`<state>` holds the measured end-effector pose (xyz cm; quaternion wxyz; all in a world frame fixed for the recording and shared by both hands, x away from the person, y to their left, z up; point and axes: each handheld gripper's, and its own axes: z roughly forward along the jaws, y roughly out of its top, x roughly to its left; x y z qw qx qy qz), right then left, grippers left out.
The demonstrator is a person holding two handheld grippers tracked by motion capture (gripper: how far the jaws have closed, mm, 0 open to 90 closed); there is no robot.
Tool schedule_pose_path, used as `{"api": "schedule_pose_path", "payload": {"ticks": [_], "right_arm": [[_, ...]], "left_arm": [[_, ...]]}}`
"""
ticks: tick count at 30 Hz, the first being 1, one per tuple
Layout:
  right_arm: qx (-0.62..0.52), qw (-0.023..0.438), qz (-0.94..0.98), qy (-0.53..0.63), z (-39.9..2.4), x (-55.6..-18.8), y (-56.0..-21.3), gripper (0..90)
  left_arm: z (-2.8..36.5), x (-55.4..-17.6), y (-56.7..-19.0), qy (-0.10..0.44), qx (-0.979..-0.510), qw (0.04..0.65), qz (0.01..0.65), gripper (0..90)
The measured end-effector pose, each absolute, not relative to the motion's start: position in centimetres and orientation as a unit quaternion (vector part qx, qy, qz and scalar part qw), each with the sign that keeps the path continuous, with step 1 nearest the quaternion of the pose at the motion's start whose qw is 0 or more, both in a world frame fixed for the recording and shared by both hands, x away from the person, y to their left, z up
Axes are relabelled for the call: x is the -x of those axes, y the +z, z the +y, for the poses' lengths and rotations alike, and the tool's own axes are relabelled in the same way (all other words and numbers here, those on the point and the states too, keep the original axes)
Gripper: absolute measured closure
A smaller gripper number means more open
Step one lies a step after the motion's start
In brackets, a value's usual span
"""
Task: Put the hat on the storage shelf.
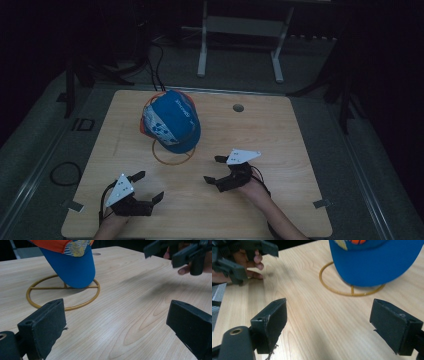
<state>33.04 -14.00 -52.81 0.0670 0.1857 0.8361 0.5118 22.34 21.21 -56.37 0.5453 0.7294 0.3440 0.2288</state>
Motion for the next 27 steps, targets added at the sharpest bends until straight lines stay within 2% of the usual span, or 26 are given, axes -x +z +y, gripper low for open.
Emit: {"api": "schedule_pose_path", "payload": {"ticks": [8,27], "right_arm": [[-0.192,0.061,0.842,0.5,-14.6,-32.8,-54.5,14.5],[-0.207,0.074,0.838,0.499,-16.8,-32.7,-55.6,14.8]], "left_arm": [[21.2,-22.3,-56.4,0.229,-0.728,0.546,0.344,2.9],[21.2,-22.3,-56.4,0.228,-0.729,0.546,0.344,2.9]]}}
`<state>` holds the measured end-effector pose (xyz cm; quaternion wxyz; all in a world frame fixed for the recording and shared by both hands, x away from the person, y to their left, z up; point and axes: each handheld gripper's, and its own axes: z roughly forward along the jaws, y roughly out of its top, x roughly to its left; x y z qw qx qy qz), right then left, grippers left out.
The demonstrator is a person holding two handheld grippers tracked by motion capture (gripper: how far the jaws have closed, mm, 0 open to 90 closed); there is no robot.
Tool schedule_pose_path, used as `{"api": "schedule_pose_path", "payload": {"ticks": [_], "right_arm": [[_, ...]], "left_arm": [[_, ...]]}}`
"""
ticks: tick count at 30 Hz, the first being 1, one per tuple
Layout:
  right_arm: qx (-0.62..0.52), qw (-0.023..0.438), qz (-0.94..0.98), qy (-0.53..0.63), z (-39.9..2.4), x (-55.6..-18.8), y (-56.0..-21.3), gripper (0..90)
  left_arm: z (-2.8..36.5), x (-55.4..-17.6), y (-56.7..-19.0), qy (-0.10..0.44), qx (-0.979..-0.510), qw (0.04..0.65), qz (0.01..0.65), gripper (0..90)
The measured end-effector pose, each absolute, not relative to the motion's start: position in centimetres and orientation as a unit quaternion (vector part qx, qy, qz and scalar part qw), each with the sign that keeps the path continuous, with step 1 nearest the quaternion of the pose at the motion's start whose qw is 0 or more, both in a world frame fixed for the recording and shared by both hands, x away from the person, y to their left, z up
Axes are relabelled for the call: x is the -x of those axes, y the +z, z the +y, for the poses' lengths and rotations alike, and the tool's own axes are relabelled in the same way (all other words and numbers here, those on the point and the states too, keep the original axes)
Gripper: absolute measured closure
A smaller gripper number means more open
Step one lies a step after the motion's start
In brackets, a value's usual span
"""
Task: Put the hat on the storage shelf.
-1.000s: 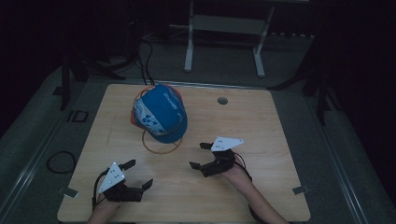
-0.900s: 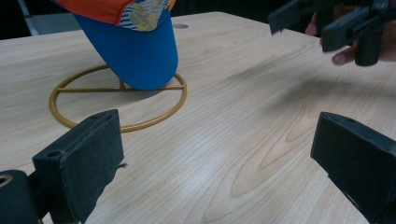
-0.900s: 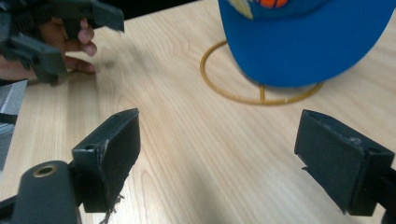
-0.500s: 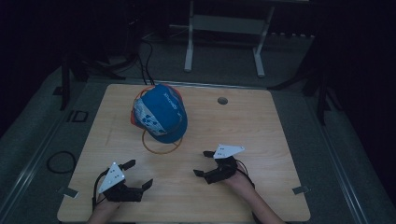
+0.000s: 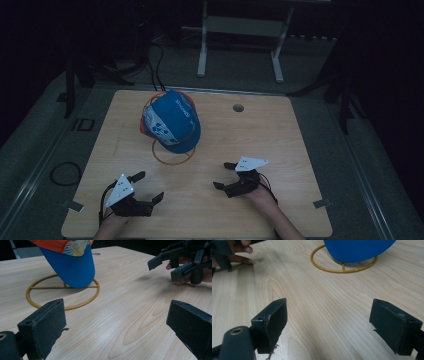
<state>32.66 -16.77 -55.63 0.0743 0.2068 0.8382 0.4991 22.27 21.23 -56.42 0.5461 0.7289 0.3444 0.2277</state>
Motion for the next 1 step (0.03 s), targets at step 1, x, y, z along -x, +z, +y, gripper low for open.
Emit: {"api": "schedule_pose_path", "payload": {"ticks": [1], "right_arm": [[-0.206,0.075,0.838,0.501,-16.78,-32.62,-55.63,14.8]], "left_arm": [[21.24,-22.28,-56.42,0.227,-0.729,0.547,0.344,2.9]]}}
